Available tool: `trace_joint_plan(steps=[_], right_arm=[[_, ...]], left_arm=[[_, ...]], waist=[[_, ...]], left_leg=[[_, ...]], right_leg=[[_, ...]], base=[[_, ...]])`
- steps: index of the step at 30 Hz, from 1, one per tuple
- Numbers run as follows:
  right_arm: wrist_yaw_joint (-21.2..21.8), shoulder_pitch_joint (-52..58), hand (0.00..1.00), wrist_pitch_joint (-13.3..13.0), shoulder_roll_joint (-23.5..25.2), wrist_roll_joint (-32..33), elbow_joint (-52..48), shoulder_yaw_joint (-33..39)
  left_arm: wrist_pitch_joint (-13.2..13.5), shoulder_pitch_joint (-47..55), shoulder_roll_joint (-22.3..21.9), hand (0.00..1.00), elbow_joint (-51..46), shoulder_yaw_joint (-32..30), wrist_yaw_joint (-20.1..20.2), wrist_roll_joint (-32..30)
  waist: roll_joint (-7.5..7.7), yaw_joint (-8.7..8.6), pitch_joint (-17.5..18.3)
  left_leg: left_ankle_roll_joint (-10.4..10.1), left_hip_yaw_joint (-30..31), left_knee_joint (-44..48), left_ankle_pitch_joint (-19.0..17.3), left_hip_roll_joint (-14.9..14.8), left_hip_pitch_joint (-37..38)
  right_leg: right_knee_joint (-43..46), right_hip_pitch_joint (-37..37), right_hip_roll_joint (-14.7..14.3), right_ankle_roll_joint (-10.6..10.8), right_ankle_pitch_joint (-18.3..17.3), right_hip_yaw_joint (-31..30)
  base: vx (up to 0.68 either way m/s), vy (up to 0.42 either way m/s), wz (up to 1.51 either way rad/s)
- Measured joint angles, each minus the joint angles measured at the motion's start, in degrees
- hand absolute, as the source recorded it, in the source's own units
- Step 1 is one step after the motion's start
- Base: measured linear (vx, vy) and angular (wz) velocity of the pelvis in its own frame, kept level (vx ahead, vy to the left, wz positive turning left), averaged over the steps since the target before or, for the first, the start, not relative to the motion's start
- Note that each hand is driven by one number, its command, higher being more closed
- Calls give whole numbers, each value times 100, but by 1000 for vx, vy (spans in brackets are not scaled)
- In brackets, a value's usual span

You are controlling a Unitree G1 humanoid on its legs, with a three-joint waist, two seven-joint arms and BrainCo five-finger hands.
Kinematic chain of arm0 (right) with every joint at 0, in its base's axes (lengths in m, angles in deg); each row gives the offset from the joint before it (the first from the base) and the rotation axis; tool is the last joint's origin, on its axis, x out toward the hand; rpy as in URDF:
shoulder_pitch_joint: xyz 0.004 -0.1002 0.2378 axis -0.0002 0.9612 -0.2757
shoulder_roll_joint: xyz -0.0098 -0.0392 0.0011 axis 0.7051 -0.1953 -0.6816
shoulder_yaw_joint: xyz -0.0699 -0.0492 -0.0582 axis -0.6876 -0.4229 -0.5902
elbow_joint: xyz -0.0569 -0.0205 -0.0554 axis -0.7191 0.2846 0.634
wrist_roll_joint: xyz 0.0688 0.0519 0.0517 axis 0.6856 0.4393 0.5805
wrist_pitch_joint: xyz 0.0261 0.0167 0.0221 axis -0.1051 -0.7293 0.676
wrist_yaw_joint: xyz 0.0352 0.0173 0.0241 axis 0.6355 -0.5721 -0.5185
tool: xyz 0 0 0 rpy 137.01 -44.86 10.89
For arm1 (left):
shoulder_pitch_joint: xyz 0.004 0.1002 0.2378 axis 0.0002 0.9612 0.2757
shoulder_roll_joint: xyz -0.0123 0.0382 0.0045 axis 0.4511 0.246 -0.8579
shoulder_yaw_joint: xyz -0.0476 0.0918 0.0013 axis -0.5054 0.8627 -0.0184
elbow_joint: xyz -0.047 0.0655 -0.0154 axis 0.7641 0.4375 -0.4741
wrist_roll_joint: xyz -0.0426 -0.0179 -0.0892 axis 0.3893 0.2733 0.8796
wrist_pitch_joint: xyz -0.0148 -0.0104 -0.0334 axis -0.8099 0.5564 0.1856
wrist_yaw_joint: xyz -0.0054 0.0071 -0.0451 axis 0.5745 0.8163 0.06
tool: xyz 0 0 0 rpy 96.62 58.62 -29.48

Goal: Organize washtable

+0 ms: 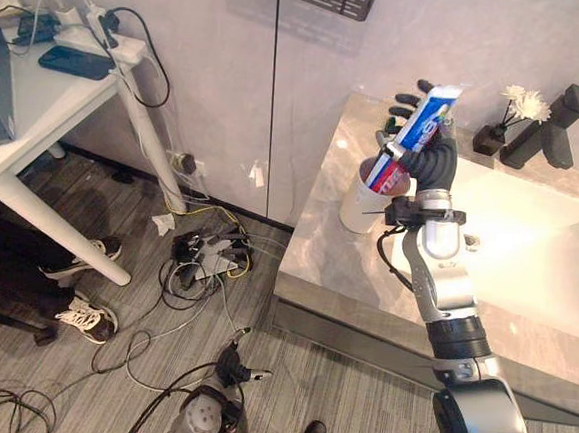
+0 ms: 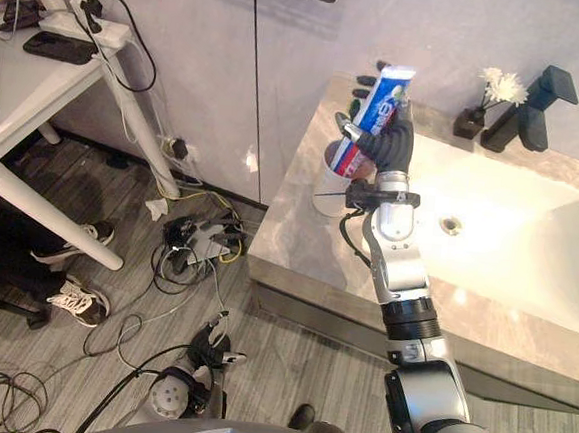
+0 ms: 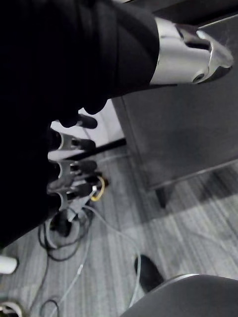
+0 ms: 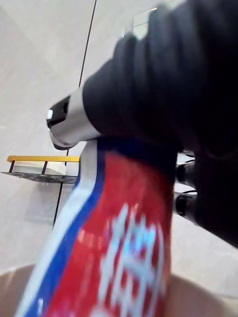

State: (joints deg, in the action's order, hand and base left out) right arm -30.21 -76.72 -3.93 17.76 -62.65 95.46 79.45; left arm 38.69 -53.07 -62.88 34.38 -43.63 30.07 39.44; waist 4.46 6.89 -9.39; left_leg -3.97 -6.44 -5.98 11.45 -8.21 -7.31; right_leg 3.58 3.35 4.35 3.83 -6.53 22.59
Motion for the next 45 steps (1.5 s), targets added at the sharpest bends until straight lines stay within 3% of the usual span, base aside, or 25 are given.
trace_joint_plan(steps=[10,17,29,38,45], right_arm=[[0,229,0,-21,4,9,-57,32],[10,541,0,-79,8,230,-619,193],[-6,856,0,-385,14,461,-1613,672],[-213,1012,0,-668,12,639,-2225,1565],[-559,1496,0,-896,-18,662,-2923,3038]], left_arm=[[-1,5,0,0,0,-4,1,2],[-1,19,-6,0,-2,-42,2,1],[-3,89,-107,0,-1,-244,26,-10],[-4,114,-159,0,38,-287,145,-24],[-3,66,-188,0,208,-417,159,-230]], waist=[[2,-5,2],[4,-16,4],[8,-81,11],[-36,-168,206],[-216,-372,446]], left_leg=[[1,7,0,-1,-1,42],[3,9,0,-2,-3,68],[-8,-24,0,6,15,180],[8,-10,0,19,77,221],[22,-35,0,25,127,262]], right_leg=[[1,47,-2,0,0,3],[6,71,-3,0,0,3],[50,144,26,4,-5,-13],[88,172,92,27,-34,22],[85,179,150,55,-24,12]], base=[[0,0,0],[0,0,0],[0,1,0],[-2,4,1],[2,4,0]])
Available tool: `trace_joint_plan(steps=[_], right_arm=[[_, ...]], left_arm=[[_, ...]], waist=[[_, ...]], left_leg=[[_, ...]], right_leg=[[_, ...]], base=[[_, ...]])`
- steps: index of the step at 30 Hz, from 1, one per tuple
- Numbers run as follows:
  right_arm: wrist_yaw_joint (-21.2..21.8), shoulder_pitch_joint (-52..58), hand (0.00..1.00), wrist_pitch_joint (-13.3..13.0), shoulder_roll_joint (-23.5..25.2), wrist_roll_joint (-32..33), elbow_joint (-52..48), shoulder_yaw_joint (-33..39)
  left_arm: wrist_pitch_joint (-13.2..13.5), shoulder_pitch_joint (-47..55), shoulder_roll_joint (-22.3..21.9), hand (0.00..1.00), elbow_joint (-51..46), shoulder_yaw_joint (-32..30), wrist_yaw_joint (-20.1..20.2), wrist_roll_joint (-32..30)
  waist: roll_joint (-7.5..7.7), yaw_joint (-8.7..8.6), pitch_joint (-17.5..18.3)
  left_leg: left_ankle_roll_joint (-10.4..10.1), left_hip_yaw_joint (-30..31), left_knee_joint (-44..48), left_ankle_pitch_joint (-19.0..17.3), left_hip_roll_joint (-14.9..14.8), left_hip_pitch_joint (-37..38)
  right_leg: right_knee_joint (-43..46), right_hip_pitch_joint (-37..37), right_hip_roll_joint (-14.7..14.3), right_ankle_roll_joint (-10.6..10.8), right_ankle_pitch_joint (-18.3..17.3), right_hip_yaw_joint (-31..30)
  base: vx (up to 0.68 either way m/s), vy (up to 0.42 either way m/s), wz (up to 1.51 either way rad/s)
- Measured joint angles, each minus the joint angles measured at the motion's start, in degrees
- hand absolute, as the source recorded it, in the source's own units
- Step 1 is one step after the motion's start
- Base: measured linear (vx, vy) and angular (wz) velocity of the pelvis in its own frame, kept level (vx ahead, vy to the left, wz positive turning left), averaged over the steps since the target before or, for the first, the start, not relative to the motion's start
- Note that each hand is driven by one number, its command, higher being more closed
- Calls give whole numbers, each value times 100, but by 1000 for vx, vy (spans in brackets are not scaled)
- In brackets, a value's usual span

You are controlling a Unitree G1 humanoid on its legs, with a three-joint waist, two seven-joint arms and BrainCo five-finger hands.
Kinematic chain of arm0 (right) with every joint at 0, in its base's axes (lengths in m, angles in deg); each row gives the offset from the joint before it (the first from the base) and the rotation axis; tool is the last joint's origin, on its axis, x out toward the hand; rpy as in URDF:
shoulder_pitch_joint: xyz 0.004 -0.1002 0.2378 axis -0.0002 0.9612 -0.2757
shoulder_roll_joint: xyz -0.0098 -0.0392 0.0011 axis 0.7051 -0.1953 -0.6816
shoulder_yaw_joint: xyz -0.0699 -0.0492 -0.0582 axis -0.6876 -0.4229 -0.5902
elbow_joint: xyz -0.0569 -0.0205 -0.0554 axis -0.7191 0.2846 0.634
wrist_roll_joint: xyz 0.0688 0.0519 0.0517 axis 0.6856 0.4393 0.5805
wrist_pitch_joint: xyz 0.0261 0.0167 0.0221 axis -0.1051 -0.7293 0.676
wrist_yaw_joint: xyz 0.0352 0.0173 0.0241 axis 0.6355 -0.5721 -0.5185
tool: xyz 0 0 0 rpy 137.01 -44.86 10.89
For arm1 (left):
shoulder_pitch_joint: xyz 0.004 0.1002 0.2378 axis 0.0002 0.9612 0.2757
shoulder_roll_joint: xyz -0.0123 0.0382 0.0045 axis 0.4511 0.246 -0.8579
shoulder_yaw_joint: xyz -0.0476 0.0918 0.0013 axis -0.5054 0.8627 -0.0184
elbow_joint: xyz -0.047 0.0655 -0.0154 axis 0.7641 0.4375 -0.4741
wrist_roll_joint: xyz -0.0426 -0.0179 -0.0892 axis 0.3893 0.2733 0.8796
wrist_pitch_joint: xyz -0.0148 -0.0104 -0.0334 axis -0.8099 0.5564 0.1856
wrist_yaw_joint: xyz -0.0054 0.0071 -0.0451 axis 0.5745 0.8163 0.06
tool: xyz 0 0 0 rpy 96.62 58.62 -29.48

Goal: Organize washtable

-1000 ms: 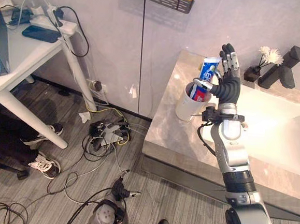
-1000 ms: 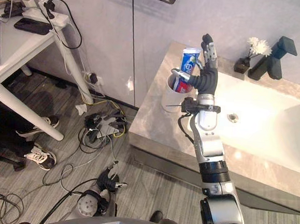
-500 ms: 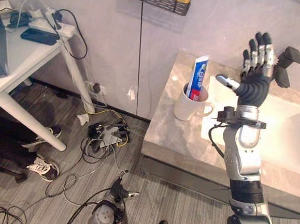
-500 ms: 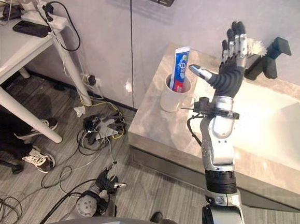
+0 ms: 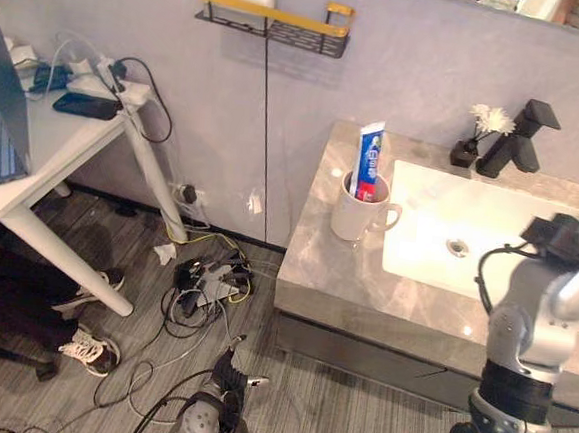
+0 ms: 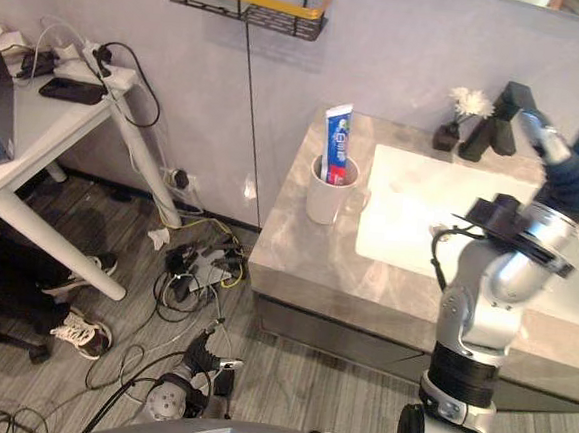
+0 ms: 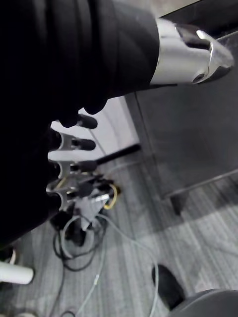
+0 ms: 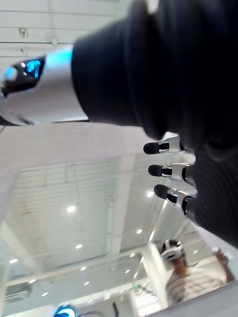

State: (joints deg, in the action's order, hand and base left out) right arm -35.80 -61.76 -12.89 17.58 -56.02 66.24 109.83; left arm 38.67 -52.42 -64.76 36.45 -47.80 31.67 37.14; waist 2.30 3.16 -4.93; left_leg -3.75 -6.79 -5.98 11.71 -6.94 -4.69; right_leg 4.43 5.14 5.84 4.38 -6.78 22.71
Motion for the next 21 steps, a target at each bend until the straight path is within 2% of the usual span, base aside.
trace_joint_plan(steps=[4,8,10,14,17,21], right_arm=[[-453,685,0,-130,0,-110,-200,1514],[-811,1266,0,-151,46,-231,-37,2310],[-1012,1639,0,-115,174,-229,559,2690],[-1142,2170,0,138,773,-481,1230,2871],[-1139,2573,0,268,1412,-461,1662,2761],[-983,2961,0,327,1606,-189,2144,2021]], left_arm=[[1,17,-14,0,135,-44,-3,-54],[-2,18,-158,0,337,-250,-4,-170],[-4,14,-164,0,497,-254,-28,-232],[-17,25,-171,0,766,-255,-29,-333],[-17,3,-196,0,768,-254,-36,-377],[-25,8,-254,0,767,-248,-31,-465]], waist=[[-21,-187,172],[-90,-360,301],[-100,-433,407],[-69,-583,488],[-109,-584,521],[-119,-584,527]], left_leg=[[7,-70,0,-7,0,-9],[21,-145,0,-25,1,-16],[-24,-276,-1,-107,-29,-11],[-34,-445,-1,-176,-38,78],[-32,-621,-1,-216,-42,181],[-29,-735,-1,-262,-40,279]], right_leg=[[-90,-15,19,23,15,-40],[-177,-38,18,67,56,-118],[-182,-119,19,83,66,-282],[-179,-132,28,52,88,-439],[-173,-128,38,57,92,-611],[-162,-96,58,60,92,-705]], base=[[-6,13,-5],[-1,15,-14],[8,16,-31],[33,-2,-24],[28,1,-26],[23,5,-16]])
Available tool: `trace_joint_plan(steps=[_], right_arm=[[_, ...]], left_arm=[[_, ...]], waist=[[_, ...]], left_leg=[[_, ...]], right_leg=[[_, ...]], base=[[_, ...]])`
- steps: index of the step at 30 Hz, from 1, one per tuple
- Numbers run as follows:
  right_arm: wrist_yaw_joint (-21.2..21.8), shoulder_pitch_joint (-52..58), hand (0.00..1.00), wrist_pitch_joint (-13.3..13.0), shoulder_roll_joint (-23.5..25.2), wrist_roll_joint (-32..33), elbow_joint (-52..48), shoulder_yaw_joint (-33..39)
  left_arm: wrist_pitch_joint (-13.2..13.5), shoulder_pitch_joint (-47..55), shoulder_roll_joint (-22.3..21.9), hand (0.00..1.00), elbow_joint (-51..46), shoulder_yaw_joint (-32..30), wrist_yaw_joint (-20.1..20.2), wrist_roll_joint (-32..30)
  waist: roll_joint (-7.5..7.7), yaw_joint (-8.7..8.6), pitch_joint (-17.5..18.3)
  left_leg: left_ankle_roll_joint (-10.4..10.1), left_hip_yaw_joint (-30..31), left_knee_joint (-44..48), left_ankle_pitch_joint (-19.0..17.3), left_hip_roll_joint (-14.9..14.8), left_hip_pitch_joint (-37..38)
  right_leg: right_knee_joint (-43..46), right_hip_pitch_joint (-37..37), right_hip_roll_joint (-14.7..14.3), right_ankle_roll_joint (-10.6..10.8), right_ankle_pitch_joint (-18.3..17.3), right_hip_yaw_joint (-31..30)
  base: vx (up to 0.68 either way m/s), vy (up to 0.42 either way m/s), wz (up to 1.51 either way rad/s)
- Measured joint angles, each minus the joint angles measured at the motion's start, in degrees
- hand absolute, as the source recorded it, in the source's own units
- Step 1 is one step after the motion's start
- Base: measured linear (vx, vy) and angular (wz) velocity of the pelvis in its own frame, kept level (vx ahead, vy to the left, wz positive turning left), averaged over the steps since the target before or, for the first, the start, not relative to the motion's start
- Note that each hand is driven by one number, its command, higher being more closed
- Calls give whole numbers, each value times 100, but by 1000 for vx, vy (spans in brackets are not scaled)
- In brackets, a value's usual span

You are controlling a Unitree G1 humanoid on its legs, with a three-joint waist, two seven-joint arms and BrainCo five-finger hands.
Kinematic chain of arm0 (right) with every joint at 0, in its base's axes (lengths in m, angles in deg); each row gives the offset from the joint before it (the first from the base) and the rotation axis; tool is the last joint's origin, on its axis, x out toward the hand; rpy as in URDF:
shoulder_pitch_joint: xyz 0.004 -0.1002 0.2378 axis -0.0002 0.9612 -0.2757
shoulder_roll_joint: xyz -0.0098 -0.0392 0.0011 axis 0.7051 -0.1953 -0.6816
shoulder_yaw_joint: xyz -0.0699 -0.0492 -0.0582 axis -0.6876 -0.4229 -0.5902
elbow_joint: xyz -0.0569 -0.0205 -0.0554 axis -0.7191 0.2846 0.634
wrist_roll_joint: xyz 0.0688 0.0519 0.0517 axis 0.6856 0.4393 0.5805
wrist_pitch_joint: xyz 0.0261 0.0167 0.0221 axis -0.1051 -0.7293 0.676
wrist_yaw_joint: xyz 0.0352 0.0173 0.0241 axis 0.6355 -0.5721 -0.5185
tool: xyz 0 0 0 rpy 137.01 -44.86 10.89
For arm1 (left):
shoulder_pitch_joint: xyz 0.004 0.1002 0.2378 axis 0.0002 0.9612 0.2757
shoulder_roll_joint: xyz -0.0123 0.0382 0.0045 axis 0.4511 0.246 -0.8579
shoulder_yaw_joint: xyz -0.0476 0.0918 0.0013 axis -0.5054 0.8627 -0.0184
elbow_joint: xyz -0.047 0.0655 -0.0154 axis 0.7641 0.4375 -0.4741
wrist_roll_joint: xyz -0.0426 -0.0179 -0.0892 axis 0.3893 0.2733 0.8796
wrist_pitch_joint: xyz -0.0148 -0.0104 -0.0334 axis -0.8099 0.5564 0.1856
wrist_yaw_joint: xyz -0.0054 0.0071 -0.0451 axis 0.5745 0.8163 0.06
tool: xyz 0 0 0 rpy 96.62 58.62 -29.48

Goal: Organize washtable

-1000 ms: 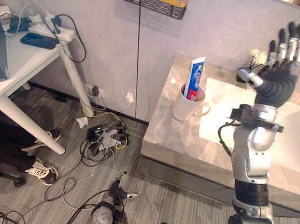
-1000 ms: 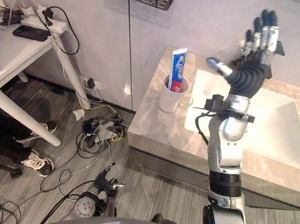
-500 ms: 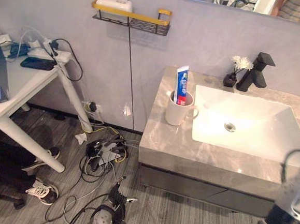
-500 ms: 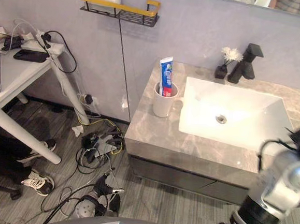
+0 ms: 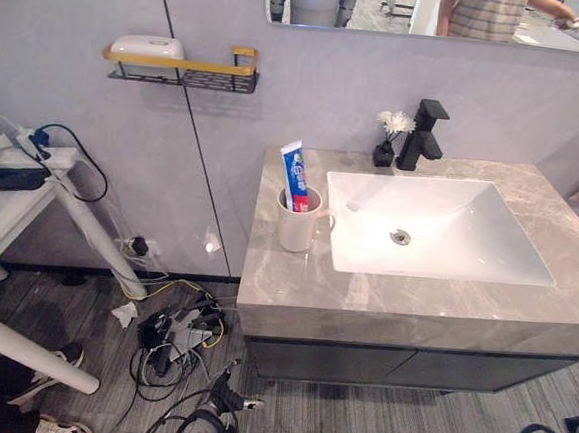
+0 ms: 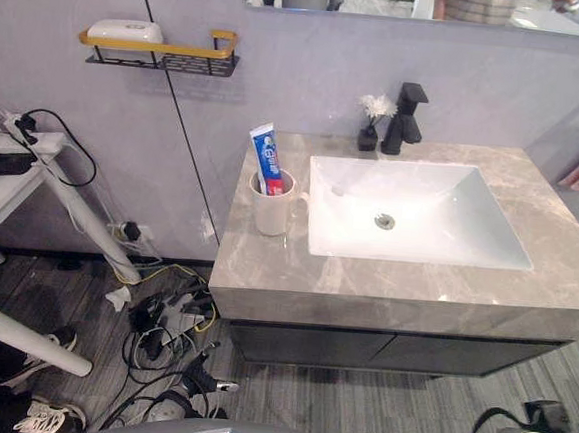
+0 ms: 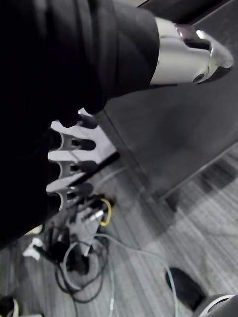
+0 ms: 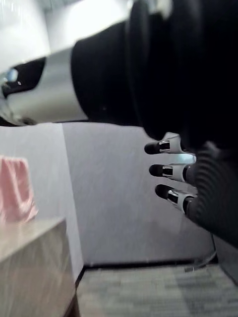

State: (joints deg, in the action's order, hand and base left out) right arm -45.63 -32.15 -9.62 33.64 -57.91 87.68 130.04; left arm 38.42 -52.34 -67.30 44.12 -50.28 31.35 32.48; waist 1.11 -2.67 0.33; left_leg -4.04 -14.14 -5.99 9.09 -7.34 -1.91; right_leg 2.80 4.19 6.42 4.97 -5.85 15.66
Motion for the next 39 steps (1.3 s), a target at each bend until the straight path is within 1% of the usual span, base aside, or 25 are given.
trace_joint_plan(steps=[1,3,4,5,7,9,10,11,12,13,14,15,16,18,19,20,21,24,26,29,32,34,36,38,39], right_arm=[[130,96,0,88,34,-4,210,-302],[251,156,0,208,54,-28,555,-644],[391,180,0,363,83,-47,954,-831],[463,173,0,458,82,-86,1158,-872],[784,139,0,749,70,-306,1954,-1022],[1127,93,0,957,23,-491,2900,-1152],[1337,30,0,1113,19,-558,3440,-1228],[1403,-21,0,1182,17,-606,3674,-1276],[1567,-72,0,1273,0,-788,4115,-1460],[1780,-124,0,1336,-10,-995,4535,-1591],[1876,-167,0,1357,-12,-1071,4730,-1647],[2039,-284,0,1430,-12,-1237,5110,-1649],[2140,-356,0,1450,-31,-1328,5457,-1644],[2249,-599,0,1456,-106,-1417,5892,-1425],[2284,-676,0,1454,-131,-1441,6039,-1384],[2291,-815,0,1515,-162,-1580,6213,-1320],[2288,-857,0,1569,-190,-1662,6258,-1297],[2285,-882,0,1675,-193,-1743,6331,-1195],[2273,-914,0,1695,-254,-1860,6489,-1207],[2227,-948,0,1680,-306,-1849,6642,-1269],[2206,-932,0,1645,-341,-1811,6661,-1457],[2207,-907,0,1641,-341,-1778,6678,-1466],[2205,-897,0,1638,-340,-1683,6702,-1467],[2204,-881,0,1630,-339,-1640,6711,-1468],[2202,-879,0,1610,-339,-1640,6713,-1468]], left_arm=[[-17,1,-23,0,0,0,5,-8],[-47,-11,-44,0,0,-4,15,-9],[-65,-8,-58,0,2,-6,28,-10],[-77,-7,-63,0,7,-6,35,-10],[-95,-21,-60,0,118,-5,46,-13],[-105,-122,-32,0,339,-1,91,1],[-108,-221,21,0,478,6,134,1],[-107,-251,43,0,534,7,151,2],[-114,-382,70,0,717,11,189,2],[-131,-454,79,0,872,13,228,3],[-144,-483,86,0,917,13,242,3],[-153,-564,98,0,1016,18,275,2],[-164,-688,101,0,1199,25,294,2],[-177,-827,110,0,1372,23,336,15],[-190,-866,122,0,1412,23,352,16],[-202,-959,160,0,1475,21,374,26],[-209,-1045,183,0,1567,23,385,26],[-222,-1075,257,0,1587,23,399,180],[-230,-1106,262,0,1675,8,399,281],[-292,-1140,270,0,1773,-24,333,709],[-351,-1113,249,0,1816,-298,278,1179],[-375,-1101,222,0,2010,-616,249,1983],[-386,-1092,217,0,2046,-783,229,2466],[-384,-1040,218,0,2079,-1071,234,3140],[-352,-1014,213,0,2122,-1263,228,3675]], waist=[[11,7,1],[13,15,-3],[24,16,-9],[26,20,-6],[6,71,-22],[-9,160,-30],[-16,178,-41],[-17,168,-62],[-10,155,-112],[3,173,-130],[10,175,-136],[18,168,-167],[39,165,-261],[71,172,-329],[54,175,-342],[98,174,-482],[135,173,-533],[195,167,-588],[198,165,-593],[182,160,-692],[190,157,-714],[201,161,-717],[213,161,-718],[224,166,-718],[246,168,-722]], left_leg=[[-4,-28,0,-6,-4,30],[-24,-11,-1,-31,-1,54],[-21,19,-1,-45,11,69],[-24,29,-1,-49,17,70],[-32,48,-2,-59,26,62],[-31,74,-2,-61,29,45],[-31,122,-2,-61,32,27],[-32,154,-2,-60,37,26],[-33,214,-2,-59,51,36],[-35,248,-2,-60,58,40],[-36,257,-2,-61,63,40],[-31,294,-2,-57,85,54],[-19,353,-2,-51,119,114],[-10,359,-3,-58,154,164],[-9,363,-3,-62,163,183],[-10,373,-5,-80,188,273],[-9,388,-5,-84,208,292],[-14,404,-7,-95,243,314],[-11,428,-7,-98,271,338],[-12,444,-8,-132,298,474],[-14,430,-8,-162,294,482],[-7,425,-8,-171,299,480],[1,422,-8,-176,305,478],[16,423,-8,-179,312,475],[16,426,-8,-179,315,475]], right_leg=[[8,10,0,0,-2,-28],[1,55,4,8,-10,9],[-6,99,9,16,-25,50],[-4,104,14,24,-36,64],[-5,108,20,46,-60,80],[-7,108,19,59,-96,110],[-6,116,19,44,-122,154],[-7,134,20,53,-128,184],[-13,186,34,69,-135,250],[-12,204,50,61,-143,272],[-12,212,51,54,-145,286],[-15,255,50,39,-142,325],[-18,361,59,45,-140,388],[-25,423,85,59,-149,401],[-27,447,92,65,-153,406],[-31,545,114,84,-169,424],[-31,576,132,95,-182,447],[-30,610,165,104,-192,475],[-31,652,186,106,-193,508],[-33,801,213,116,-219,535],[-19,792,215,124,-269,534],[-20,792,222,131,-279,535],[-25,792,227,135,-280,535],[-29,799,229,136,-279,535],[-26,802,230,137,-278,542]], base=[[7,1,-6],[0,-2,6],[-2,0,12],[-1,4,13],[2,5,6],[8,-6,8],[15,-15,15],[21,-21,23],[34,-22,22],[39,-21,19],[57,-20,13],[65,-13,19],[65,-10,20],[52,3,9],[49,7,3],[42,3,7],[31,4,6],[25,11,4],[15,17,7],[-18,15,4],[-14,3,0],[0,0,0],[0,0,0],[42,-8,-1],[39,-12,1]])
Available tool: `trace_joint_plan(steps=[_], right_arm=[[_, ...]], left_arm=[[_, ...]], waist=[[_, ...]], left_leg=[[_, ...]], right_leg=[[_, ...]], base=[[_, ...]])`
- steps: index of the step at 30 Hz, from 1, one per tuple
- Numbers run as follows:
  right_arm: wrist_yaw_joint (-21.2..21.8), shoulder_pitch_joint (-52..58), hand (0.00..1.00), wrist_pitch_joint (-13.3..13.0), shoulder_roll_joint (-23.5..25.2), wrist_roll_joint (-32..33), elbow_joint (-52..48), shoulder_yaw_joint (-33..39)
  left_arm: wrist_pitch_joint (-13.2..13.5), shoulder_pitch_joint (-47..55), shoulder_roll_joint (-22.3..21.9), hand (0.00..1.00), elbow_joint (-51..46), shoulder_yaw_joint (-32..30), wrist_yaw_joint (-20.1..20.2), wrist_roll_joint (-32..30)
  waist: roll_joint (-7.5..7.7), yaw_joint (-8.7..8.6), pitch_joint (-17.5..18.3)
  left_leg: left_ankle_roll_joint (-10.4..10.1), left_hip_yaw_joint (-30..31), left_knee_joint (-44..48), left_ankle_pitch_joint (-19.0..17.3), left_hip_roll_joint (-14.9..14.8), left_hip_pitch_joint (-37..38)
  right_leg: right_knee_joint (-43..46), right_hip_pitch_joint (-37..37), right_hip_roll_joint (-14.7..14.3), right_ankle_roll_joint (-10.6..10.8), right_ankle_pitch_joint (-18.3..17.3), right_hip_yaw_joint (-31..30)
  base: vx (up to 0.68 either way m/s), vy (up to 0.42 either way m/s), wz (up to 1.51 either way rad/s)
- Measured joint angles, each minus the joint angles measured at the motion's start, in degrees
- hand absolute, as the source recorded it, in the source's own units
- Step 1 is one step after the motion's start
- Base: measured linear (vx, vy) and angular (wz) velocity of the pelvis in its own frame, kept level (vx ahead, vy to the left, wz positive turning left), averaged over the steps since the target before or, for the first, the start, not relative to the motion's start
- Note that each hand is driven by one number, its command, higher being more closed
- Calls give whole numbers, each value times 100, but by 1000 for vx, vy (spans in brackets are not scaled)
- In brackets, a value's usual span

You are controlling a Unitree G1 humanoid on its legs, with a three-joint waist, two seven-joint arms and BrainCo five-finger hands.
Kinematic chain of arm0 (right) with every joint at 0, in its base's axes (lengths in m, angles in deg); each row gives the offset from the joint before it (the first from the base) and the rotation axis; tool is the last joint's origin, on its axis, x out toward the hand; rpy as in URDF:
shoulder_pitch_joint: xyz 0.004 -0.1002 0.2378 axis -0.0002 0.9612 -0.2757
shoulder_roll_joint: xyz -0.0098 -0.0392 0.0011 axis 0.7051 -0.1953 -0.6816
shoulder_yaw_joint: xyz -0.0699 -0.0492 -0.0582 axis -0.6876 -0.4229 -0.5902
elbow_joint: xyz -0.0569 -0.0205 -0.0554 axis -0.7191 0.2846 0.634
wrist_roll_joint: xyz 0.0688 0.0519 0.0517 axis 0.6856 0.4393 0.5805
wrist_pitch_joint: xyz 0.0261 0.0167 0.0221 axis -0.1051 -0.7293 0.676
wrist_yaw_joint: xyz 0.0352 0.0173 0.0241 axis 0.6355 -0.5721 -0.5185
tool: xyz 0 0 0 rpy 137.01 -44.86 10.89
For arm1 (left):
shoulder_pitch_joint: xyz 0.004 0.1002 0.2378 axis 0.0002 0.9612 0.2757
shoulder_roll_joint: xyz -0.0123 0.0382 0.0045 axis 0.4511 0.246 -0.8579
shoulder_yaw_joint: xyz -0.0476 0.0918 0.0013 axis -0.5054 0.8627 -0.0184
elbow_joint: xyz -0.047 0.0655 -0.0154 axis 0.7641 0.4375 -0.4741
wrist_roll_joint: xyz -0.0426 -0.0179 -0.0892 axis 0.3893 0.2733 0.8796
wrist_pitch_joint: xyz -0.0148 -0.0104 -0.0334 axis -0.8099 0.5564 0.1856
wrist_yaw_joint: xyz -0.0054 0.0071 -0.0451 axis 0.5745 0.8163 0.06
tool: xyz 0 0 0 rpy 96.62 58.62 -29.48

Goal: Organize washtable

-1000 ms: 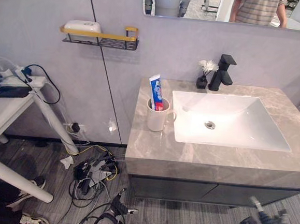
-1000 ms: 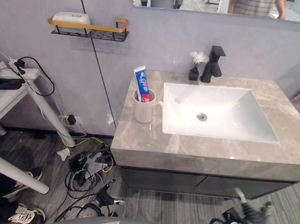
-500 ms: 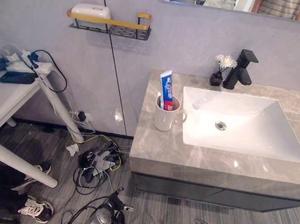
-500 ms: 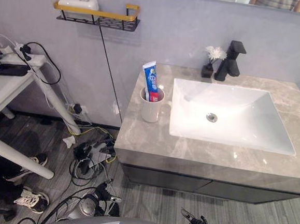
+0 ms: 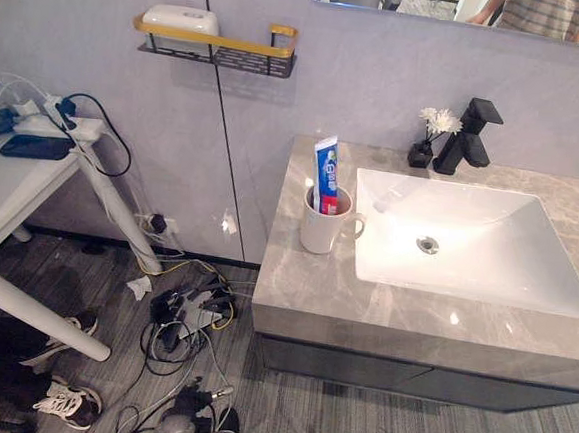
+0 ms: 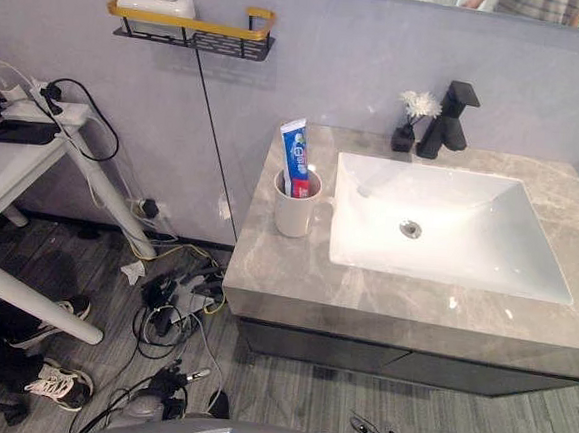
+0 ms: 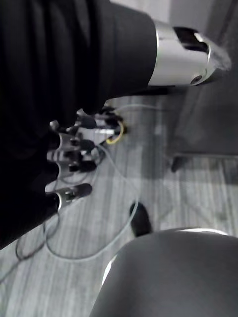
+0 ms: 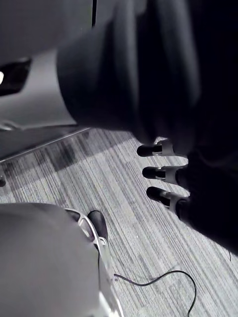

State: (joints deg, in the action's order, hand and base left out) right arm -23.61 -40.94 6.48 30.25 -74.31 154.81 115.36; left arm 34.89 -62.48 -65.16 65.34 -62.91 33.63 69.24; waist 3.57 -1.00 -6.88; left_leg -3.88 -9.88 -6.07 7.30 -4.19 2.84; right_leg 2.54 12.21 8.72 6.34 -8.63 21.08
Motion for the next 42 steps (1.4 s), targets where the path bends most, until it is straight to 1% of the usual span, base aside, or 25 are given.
trace_joint_plan(steps=[1,2,3,5,7,9,10,11,12,14,16,17,19,20,23,24,25,28,29,32,36,39,42], right_arm=[[-2,1,0,-15,1,0,1,-2],[-26,3,0,-49,2,50,2,-10],[-52,4,0,-61,4,53,2,-13],[-92,51,0,-114,-6,137,-7,-175],[-101,107,0,-179,-4,273,-18,-254],[-105,194,0,-217,-13,330,-53,-338],[-105,220,0,-221,-23,401,-59,-419],[-106,225,0,-224,-25,436,-64,-445],[-106,228,0,-224,-24,504,-69,-468],[-106,230,0,-225,-25,502,-74,-492],[-109,251,0,-232,-50,502,-104,-651],[-107,251,0,-232,-57,502,-103,-681],[-106,263,0,-233,-67,503,-102,-716],[-106,266,0,-241,-76,503,-103,-751],[-78,316,0,-320,-125,505,-52,-865],[-74,363,0,-341,-133,511,-52,-865],[-72,389,0,-343,-136,565,-48,-864],[-68,441,0,-342,-145,729,11,-875],[-68,441,0,-343,-151,729,16,-886],[-70,424,0,-342,-190,731,0,-1065],[-68,443,0,-340,-243,747,1,-1126],[-70,485,0,-341,-245,812,-7,-1144],[-91,500,0,-340,-256,833,-8,-1324]], left_arm=[[5,14,-12,0,5,-120,-4,224],[33,55,-41,0,-23,-355,-11,703],[37,141,-101,0,-199,-601,-24,1042],[71,395,-268,0,-1192,-1055,-117,1613],[201,498,-335,0,-1917,-1208,-139,1809],[411,533,-347,0,-2824,-1222,-248,1894],[499,541,-360,0,-3350,-1216,-289,1915],[545,548,-371,0,-3611,-1208,-332,1912],[655,554,-397,0,-4086,-1186,-386,1912],[742,544,-413,0,-4713,-1040,-456,1913],[876,537,-407,0,-5464,-697,-521,1855],[902,536,-407,0,-5649,-588,-531,1839],[954,530,-406,0,-6298,-145,-540,1732],[1023,519,-408,0,-6579,107,-497,1684],[1081,493,-431,0,-7131,632,-425,1611],[1132,485,-431,100,-7443,893,-340,1597],[1166,474,-425,100,-7704,1144,-241,1547],[1176,453,-399,100,-8027,1705,8,1524],[1176,454,-395,100,-8055,1773,65,1530],[1171,448,-135,100,-8031,1978,285,1551],[1166,433,-1,100,-8031,2079,464,1873],[1159,402,78,100,-8031,2302,608,1989],[1148,401,97,100,-8031,2462,683,2105]], waist=[[1,2,-7],[2,3,-21],[3,4,-32],[16,25,-52],[23,70,-59],[21,143,-59],[19,151,-58],[18,153,-58],[18,147,-58],[20,152,-57],[29,154,-47],[31,154,-41],[28,157,-13],[21,152,9],[3,143,137],[-11,144,219],[-13,140,222],[-7,137,304],[-10,139,307],[-28,105,312],[-81,81,343],[-66,58,366],[-10,80,401]], left_leg=[[0,2,0,0,2,-3],[-4,2,0,-2,2,-6],[-7,8,0,-7,3,-13],[-13,70,0,-14,12,-54],[-22,99,0,-21,19,-62],[-26,154,0,-31,44,-57],[-27,180,0,-34,58,-57],[-27,194,0,-34,66,-57],[-26,226,0,-37,80,-58],[-25,242,0,-43,92,-58],[-25,252,0,-49,97,-57],[-27,255,0,-50,97,-56],[-33,263,0,-56,96,-56],[-37,266,0,-60,95,-55],[-41,257,0,-63,74,-140],[-56,257,1,-46,64,-215],[-65,251,3,-34,64,-214],[-80,240,4,43,44,-268],[-82,237,4,48,33,-267],[-86,231,0,69,-50,-202],[-95,281,-1,94,-119,-204],[-109,394,-1,96,-123,-256],[-120,411,0,119,-102,-274]], right_leg=[[-2,1,0,0,0,7],[-12,1,0,-4,-3,11],[-20,-1,-1,-8,-6,18],[-46,0,-5,-20,-22,75],[-63,21,-7,-32,-34,112],[-110,85,-4,-39,-43,178],[-110,98,0,-64,-58,201],[-107,106,4,-73,-63,219],[-105,124,11,-92,-74,256],[-106,142,15,-107,-83,286],[-103,158,13,-137,-100,317],[-102,159,12,-149,-107,319],[-94,160,9,-178,-123,324],[-87,159,8,-196,-134,324],[-27,38,7,-207,-140,274],[19,-34,4,-205,-138,204],[41,-46,7,-205,-136,132],[114,-123,6,-204,-132,50],[119,-128,-2,-204,-131,28],[140,-125,-75,-208,-136,25],[124,-131,-121,-242,-211,52],[117,-117,-140,-176,-242,159],[98,-120,-123,-146,-228,159]], base=[[45,-16,2],[42,-17,1],[50,-24,2],[42,-24,10],[33,-18,11],[43,-16,15],[38,-8,15],[34,-2,13],[26,0,11],[23,2,9],[15,-1,6],[11,-6,4],[0,0,0],[0,0,0],[0,0,0],[0,0,0],[0,0,0],[-5,12,3],[-54,6,-5],[-113,-21,-7],[-117,-11,3],[-57,-2,16],[11,2,2]])
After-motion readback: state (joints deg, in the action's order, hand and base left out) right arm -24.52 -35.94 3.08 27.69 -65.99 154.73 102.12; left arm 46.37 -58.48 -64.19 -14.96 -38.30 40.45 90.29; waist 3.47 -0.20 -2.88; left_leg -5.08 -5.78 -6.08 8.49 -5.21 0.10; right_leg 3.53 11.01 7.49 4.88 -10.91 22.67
